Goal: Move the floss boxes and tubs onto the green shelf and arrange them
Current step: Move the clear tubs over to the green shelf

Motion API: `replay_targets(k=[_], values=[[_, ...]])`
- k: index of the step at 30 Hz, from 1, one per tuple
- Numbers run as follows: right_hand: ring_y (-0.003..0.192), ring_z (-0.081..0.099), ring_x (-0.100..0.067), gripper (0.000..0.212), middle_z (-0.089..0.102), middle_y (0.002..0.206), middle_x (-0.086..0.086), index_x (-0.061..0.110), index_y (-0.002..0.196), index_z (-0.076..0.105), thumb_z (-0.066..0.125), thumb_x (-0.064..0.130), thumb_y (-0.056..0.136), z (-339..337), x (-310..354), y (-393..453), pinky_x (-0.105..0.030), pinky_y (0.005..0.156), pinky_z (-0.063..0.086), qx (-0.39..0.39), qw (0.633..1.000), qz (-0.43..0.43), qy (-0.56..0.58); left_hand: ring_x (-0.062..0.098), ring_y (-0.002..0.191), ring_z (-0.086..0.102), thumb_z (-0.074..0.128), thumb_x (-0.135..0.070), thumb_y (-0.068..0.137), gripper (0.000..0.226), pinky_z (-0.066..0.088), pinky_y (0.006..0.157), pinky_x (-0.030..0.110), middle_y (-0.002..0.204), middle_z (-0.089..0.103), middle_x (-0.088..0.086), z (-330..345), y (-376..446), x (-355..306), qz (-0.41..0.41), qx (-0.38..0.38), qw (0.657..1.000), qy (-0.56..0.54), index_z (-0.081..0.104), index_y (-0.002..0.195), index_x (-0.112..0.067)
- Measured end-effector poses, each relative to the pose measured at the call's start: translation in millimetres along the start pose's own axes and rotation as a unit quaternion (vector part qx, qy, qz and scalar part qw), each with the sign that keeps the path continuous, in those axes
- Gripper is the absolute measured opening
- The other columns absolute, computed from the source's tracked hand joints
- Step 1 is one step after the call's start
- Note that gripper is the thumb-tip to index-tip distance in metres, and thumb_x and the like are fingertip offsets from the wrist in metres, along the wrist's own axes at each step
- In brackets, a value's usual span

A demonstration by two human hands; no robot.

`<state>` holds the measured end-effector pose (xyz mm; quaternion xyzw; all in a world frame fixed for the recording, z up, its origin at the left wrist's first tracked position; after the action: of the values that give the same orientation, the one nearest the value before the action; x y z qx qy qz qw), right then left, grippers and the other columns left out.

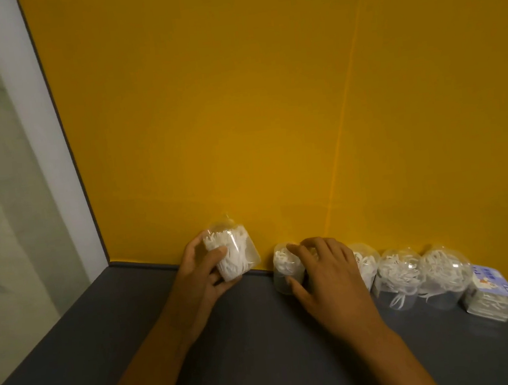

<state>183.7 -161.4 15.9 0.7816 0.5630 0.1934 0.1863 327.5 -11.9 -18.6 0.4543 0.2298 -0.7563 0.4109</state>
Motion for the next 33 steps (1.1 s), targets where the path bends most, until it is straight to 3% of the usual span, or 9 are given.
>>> replay_targets(k=[7, 12, 16, 18, 21, 25, 28, 33], values=[[0.114, 0.046, -0.019, 0.042, 0.056, 0.118, 0.009, 0.035, 0.122, 0.049, 0.058, 0.052, 0.085, 0, 11, -2, -0.034, 0.102, 0.029, 0.009, 1.0, -0.025, 0.003, 0.026, 0.113, 0.062, 0.079, -0.029, 0.06, 0.078, 0.053, 0.092, 0.047, 0.123, 0.064, 0.007, 0, -3, 1, 0.001, -0.006, 0.998, 0.065, 0.051, 0.132, -0.025], [0.112, 0.045, -0.015, 0.047, 0.052, 0.117, 0.014, 0.037, 0.122, 0.046, 0.063, 0.052, 0.08, -7, 9, -2, -0.027, 0.096, 0.024, -0.005, 0.999, -0.005, 0.04, 0.03, 0.11, 0.064, 0.087, -0.029, 0.057, 0.078, 0.051, 0.095, 0.05, 0.12, 0.066, 0.013, 0, -5, 2, -0.007, 0.001, 0.998, 0.055, 0.056, 0.127, -0.017], [0.109, 0.048, -0.008, 0.06, 0.048, 0.127, 0.014, 0.031, 0.133, 0.045, 0.072, 0.045, 0.081, -25, -3, -7, -0.025, 0.089, 0.036, -0.047, 0.977, 0.047, 0.203, 0.025, 0.109, 0.065, 0.08, -0.025, 0.061, 0.064, 0.05, 0.096, 0.047, 0.116, 0.069, 0.01, 3, -14, -5, 0.0, 0.001, 0.999, 0.051, 0.06, 0.121, -0.013], [0.097, 0.054, -0.003, 0.068, 0.045, 0.127, 0.017, 0.032, 0.138, 0.042, 0.077, 0.042, 0.08, -33, -7, -15, -0.014, 0.079, 0.042, -0.052, 0.959, 0.078, 0.267, 0.025, 0.109, 0.066, 0.077, -0.022, 0.065, 0.06, 0.052, 0.094, 0.045, 0.116, 0.069, 0.009, 6, -24, -9, 0.0, 0.013, 0.999, 0.051, 0.058, 0.121, -0.014], [0.081, 0.059, -0.005, 0.069, 0.046, 0.124, 0.015, 0.032, 0.139, 0.045, 0.077, 0.04, 0.08, -46, -8, -32, -0.016, 0.071, 0.047, -0.051, 0.957, 0.09, 0.271, 0.02, 0.105, 0.068, 0.07, -0.021, 0.071, 0.048, 0.056, 0.086, 0.037, 0.112, 0.071, 0.005, 13, -51, -15, 0.002, 0.05, 0.998, 0.05, 0.059, 0.118, -0.018], [0.085, 0.063, -0.009, 0.071, 0.045, 0.124, 0.014, 0.034, 0.143, 0.043, 0.077, 0.037, 0.08, -68, 0, -56, -0.028, 0.077, 0.055, -0.037, 0.956, 0.101, 0.272, 0.019, 0.107, 0.066, 0.066, -0.022, 0.075, 0.048, 0.057, 0.086, 0.032, 0.115, 0.07, 0.004, 19, -93, -29, 0.011, 0.076, 0.995, 0.057, 0.058, 0.122, -0.018], [0.076, 0.065, -0.008, 0.074, 0.043, 0.125, 0.012, 0.037, 0.144, 0.04, 0.078, 0.03, 0.08, -88, 11, -73, -0.027, 0.076, 0.056, -0.009, 0.959, 0.1, 0.265, 0.019, 0.105, 0.067, 0.07, -0.02, 0.073, 0.046, 0.058, 0.082, 0.03, 0.112, 0.071, 0.003, 19, -123, -39, 0.017, 0.084, 0.994, 0.068, 0.06, 0.118, -0.018], [0.097, 0.06, -0.009, 0.065, 0.045, 0.122, 0.011, 0.044, 0.121, 0.05, 0.074, 0.006, 0.074, -126, 31, -102, -0.028, 0.072, 0.058, -0.023, 0.955, 0.075, 0.287, 0.015, 0.1, 0.069, 0.071, -0.019, 0.071, 0.041, 0.057, 0.082, 0.025, 0.106, 0.074, -0.002, 18, -166, -49, 0.032, 0.092, 0.99, 0.097, 0.063, 0.11, -0.019]])
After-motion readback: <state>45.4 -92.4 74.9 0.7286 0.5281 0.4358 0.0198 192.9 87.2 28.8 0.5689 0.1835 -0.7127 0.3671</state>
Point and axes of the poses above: each hand's wrist, its own y-axis towards the middle knuckle, its own z-axis out of the palm, x = y × z, the point moved 8 cm from there along y, towards the middle knuckle
